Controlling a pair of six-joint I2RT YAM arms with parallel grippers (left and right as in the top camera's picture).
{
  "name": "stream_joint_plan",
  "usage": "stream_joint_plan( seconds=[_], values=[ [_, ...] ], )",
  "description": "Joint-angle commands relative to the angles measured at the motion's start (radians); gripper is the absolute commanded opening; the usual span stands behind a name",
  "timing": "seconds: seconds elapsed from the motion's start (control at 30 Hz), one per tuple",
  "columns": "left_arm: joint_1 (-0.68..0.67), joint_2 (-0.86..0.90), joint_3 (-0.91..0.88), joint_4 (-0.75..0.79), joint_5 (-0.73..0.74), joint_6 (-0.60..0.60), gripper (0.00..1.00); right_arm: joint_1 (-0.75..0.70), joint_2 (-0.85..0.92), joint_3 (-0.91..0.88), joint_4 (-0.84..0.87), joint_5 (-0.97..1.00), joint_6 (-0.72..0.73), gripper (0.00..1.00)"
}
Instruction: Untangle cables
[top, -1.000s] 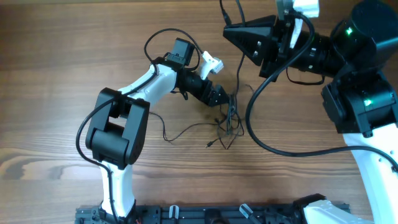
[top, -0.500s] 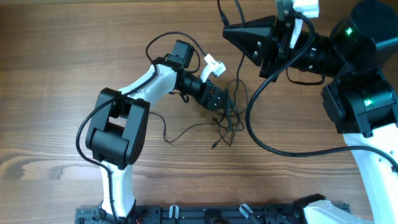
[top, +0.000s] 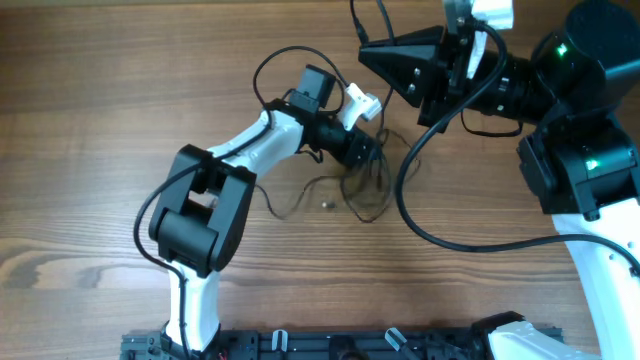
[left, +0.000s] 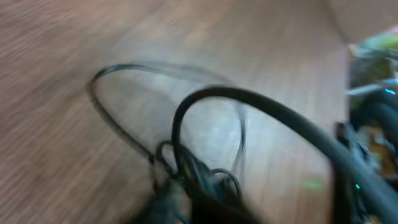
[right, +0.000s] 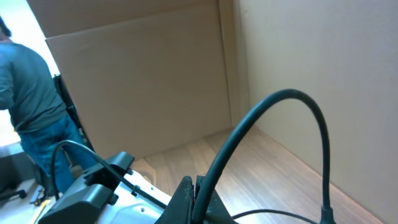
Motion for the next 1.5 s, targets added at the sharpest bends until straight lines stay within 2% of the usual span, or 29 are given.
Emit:
stream_joint_plan(
  seconds=[0.0, 0.17, 0.43, 0.63, 0.77, 0.93, 1.23, 1.47],
  values=[
    [0.005, 0.011, 0.0, 0.004, -0.248, -0.175, 0.04, -0.005, -0.015, 0.026, -0.005, -0.04, 0.003, 0.04],
    [0.066, 0.01, 0.0, -0.056, -0.41, -0.283, 0.04, -0.005, -0.015, 0.026, -0.028, -0.04, -0.005, 0.04],
    [0.301, 0.01, 0.0, -0.221, -0.424, -0.294, 0.04, -0.038, -0.016, 0.026, -0.041, -0.01, -0.022, 0.04],
    [0.496, 0.01, 0.0, -0.304, -0.402, -0.34, 0.04, -0.104, -0.016, 0.026, -0.082, 0.044, -0.023, 0.04],
    [0.608, 0.01, 0.0, -0.305, -0.325, -0.372, 0.04, -0.15, -0.016, 0.026, -0.119, 0.051, -0.023, 0.04],
    [0.721, 0.01, 0.0, -0.296, -0.243, -0.372, 0.04, -0.192, -0.016, 0.025, -0.224, 0.209, -0.024, 0.04],
    [0.762, 0.01, 0.0, -0.3, -0.243, -0.371, 0.04, -0.198, -0.016, 0.025, -0.308, 0.438, -0.024, 0.04],
    [0.761, 0.01, 0.0, -0.296, -0.243, -0.371, 0.04, -0.199, -0.016, 0.025, -0.329, 0.497, -0.024, 0.04]
  ],
)
